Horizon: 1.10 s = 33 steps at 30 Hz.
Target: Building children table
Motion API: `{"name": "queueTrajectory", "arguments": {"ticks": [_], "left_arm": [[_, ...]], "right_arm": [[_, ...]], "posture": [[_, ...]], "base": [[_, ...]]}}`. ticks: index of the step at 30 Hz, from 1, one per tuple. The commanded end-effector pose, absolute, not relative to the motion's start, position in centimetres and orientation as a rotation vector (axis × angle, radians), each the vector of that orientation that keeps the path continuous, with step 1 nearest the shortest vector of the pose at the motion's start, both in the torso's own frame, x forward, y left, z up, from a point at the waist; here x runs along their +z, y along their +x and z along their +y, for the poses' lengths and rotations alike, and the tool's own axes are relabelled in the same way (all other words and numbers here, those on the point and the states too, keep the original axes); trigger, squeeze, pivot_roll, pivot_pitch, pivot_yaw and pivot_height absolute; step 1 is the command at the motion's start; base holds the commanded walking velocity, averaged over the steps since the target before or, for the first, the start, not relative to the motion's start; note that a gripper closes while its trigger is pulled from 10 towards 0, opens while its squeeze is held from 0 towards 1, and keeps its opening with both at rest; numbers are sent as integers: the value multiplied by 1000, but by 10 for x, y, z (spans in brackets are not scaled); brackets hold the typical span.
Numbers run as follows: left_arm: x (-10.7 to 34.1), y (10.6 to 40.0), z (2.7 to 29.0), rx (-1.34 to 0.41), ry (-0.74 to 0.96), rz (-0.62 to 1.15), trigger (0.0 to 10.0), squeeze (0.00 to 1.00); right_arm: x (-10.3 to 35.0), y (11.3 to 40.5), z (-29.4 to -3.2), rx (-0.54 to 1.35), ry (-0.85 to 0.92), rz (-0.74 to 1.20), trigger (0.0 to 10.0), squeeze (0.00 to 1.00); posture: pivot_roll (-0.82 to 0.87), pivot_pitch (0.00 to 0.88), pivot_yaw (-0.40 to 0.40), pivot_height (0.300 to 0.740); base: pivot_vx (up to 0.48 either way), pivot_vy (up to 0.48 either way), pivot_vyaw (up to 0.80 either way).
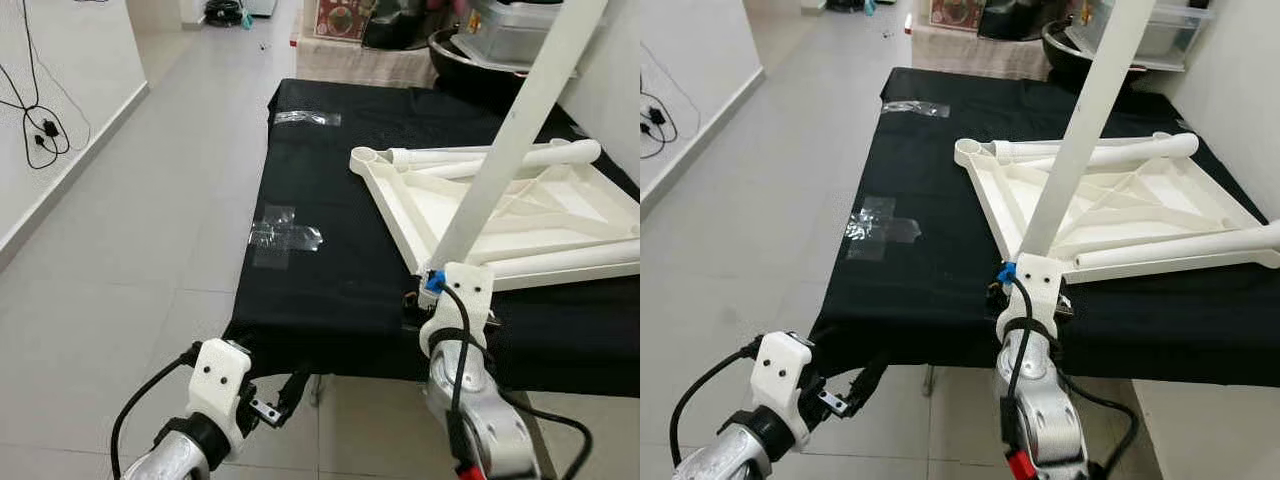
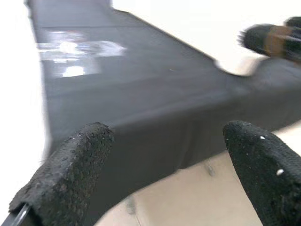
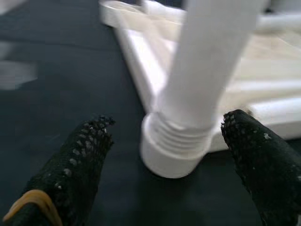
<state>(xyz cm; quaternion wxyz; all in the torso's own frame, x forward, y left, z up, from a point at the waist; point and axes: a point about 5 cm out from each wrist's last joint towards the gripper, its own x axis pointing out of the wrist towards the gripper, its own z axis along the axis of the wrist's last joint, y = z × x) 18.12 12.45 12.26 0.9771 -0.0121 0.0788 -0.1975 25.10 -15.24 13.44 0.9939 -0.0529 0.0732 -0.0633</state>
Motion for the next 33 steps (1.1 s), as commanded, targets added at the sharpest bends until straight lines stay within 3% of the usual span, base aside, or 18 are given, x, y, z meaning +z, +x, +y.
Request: {"name": "queueTrajectory", "arguments": {"ticks": [1,7,14,27,33], "left_arm": [[117,182,129,-352,-13,179,10000,0],[117,182,131,-332,18,170,10000,0],[115,179,132,-339,57,183,10000,0],[106,182,142,-254,80,224,10000,0],[106,183,140,-302,191,193,10000,0]], "right_arm": [[136,247,-145,6,-148,89,10000,0],[129,238,-144,162,-241,62,10000,0],[120,238,-143,270,-174,105,10000,0],[113,241,-144,325,-173,103,10000,0],[110,242,-144,343,-167,119,10000,0]], "posture": [[102,36,-101,740],[98,35,-99,740],[93,39,-103,740],[89,46,-108,740],[83,37,-103,740]], "base": [[0,0,0],[0,0,0],[0,0,0],[0,0,0],[0,0,0]]}}
